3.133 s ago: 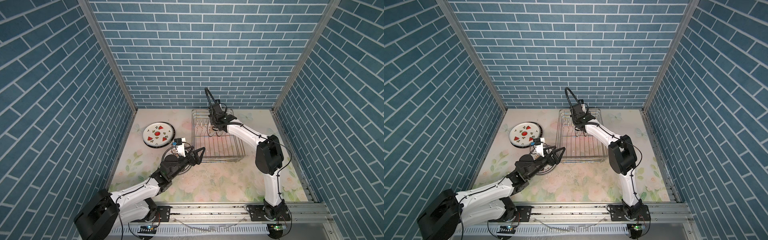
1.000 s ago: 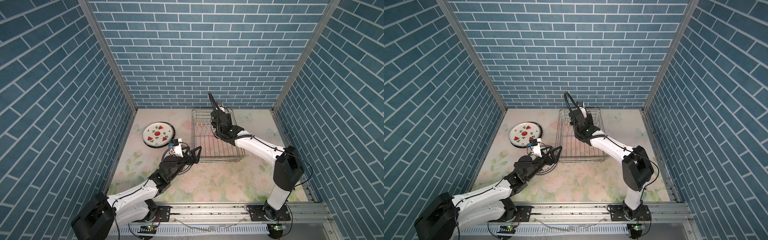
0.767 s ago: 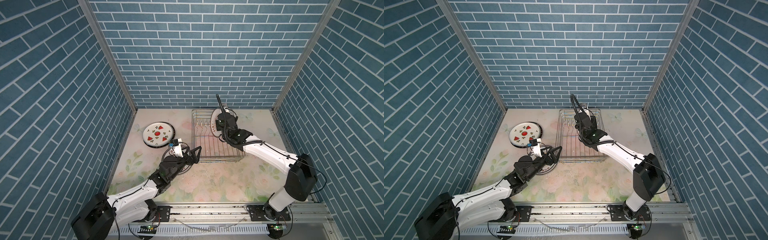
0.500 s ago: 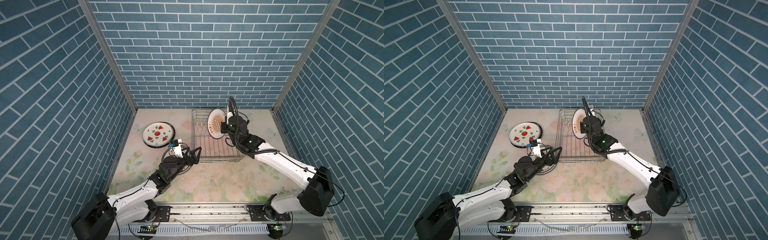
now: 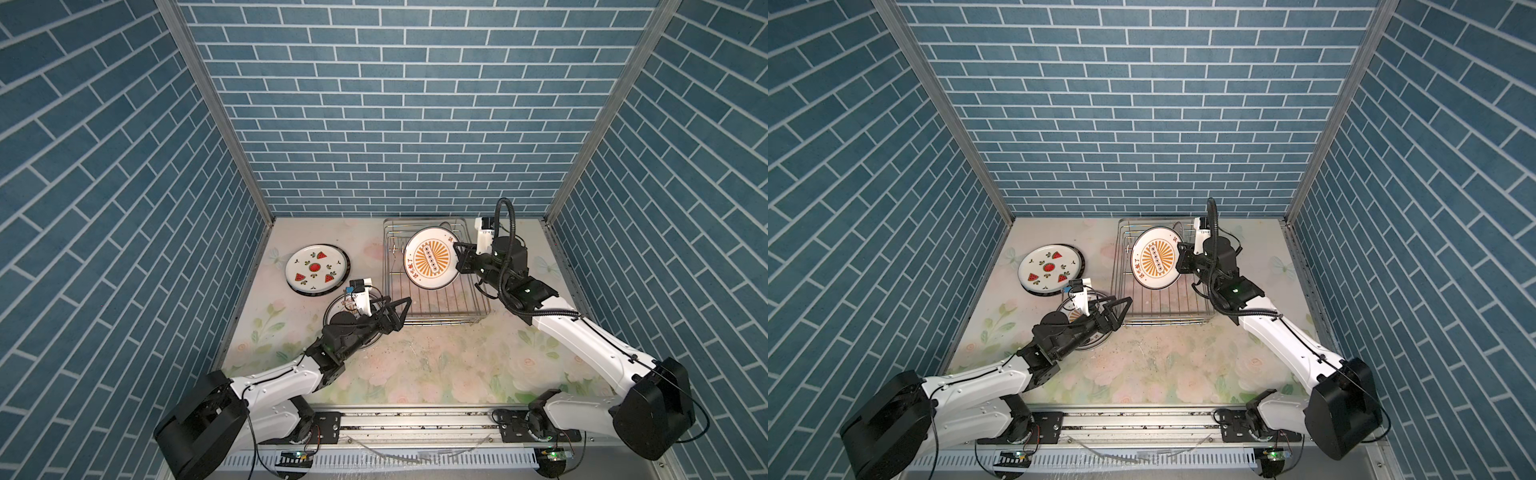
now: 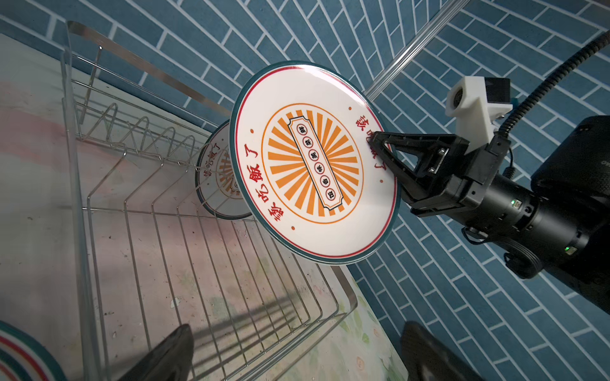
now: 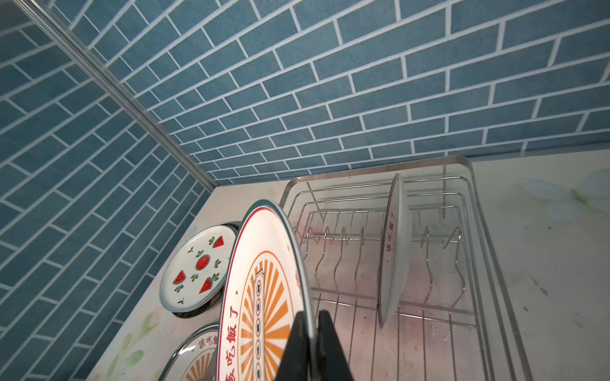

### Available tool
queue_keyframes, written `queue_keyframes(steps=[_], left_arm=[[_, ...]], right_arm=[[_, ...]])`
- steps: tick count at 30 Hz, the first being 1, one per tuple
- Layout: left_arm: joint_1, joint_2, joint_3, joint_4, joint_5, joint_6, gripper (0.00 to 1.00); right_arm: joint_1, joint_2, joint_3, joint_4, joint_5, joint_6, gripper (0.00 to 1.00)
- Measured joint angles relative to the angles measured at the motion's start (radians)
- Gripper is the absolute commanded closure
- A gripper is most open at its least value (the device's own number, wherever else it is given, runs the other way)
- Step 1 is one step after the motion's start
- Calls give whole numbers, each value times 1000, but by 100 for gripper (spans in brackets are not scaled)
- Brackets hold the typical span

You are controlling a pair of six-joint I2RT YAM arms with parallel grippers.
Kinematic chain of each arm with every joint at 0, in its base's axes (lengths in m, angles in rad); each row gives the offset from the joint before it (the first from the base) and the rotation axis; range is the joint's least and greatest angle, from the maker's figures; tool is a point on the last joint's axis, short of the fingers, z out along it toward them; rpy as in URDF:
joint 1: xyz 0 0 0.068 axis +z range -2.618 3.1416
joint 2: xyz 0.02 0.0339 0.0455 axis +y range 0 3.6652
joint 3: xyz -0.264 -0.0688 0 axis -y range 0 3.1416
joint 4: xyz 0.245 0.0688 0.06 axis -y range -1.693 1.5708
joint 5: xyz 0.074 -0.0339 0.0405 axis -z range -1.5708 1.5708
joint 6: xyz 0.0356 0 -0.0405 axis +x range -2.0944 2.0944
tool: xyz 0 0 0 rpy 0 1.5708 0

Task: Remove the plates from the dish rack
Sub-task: 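Close the left gripper on the sunburst plate rim held by the right gripper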

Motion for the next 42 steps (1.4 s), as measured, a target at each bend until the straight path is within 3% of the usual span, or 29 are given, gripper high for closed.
queue_keyframes(steps=[4, 9, 16, 24, 33, 38, 42], left_arm=[[0, 20, -4, 55, 6, -34, 4], [0, 43, -30, 142, 4, -87, 20], [0, 65, -59, 192, -28, -142, 35], [0, 67, -58, 193, -32, -179, 65], [0, 43, -44, 148, -27, -185, 66], [0, 66, -35, 159, -19, -193, 77], [0, 99, -29, 167, -10, -199, 77]], right_arm=[[-5, -68, -76, 58, -95, 55, 100], [-5, -133, -169, 144, -179, 102, 100], [-5, -147, -289, 266, -229, 126, 100], [-5, -131, -332, 411, -263, 127, 100], [-5, -131, -357, 465, -262, 126, 100], [-5, -131, -384, 509, -269, 125, 100], [-5, -122, -395, 509, -269, 123, 100]])
